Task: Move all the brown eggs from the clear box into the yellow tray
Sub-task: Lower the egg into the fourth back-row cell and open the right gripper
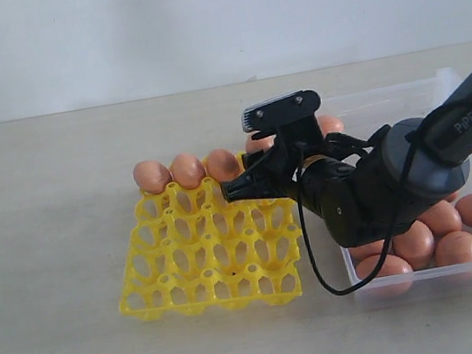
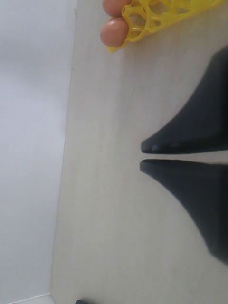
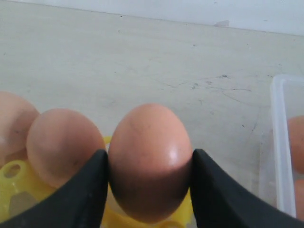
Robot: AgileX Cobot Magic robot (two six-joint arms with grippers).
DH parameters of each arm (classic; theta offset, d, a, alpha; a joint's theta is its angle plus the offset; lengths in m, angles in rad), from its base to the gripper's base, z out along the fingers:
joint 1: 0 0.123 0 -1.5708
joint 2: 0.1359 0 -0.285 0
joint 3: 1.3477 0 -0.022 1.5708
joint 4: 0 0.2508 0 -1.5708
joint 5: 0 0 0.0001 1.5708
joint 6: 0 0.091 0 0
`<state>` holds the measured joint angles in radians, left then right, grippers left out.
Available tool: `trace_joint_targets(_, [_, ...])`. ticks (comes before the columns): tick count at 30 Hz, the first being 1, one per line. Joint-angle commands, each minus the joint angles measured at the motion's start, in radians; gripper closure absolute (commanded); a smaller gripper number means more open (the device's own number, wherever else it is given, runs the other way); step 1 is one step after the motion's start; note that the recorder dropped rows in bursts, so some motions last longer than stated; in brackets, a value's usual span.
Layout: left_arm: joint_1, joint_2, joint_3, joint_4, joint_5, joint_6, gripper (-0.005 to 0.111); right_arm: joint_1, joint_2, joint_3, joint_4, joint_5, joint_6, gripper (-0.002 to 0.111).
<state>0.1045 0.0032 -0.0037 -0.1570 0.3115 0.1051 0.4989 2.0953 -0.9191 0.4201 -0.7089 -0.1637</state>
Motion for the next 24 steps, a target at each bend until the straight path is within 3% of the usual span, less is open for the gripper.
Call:
trace_joint_targets(1, [0.003,-0.003,0.004,-0.001,-0.004,0.004,0.103,-0.001,-0.008,0.002,0.015,0.003,-0.037,0.074])
trace_joint_targets(7, [0.003,-0.003,0.004,-0.001,-0.004,0.004,0.103,-0.001,-0.008,0.002,-0.019,0.031,-0.046,0.073])
trace_joint_targets(12, [0.003,-0.003,0.004,-0.001,-0.004,0.004,0.103,-0.001,0.022,0.000,-0.032,0.034,-0.057,0.049])
trace_joint_targets(24, [0.003,-0.003,0.004,-0.001,-0.008,0.004,0.103,-0.001,0.039,-0.001,-0.032,-0.049,-0.057,0.049])
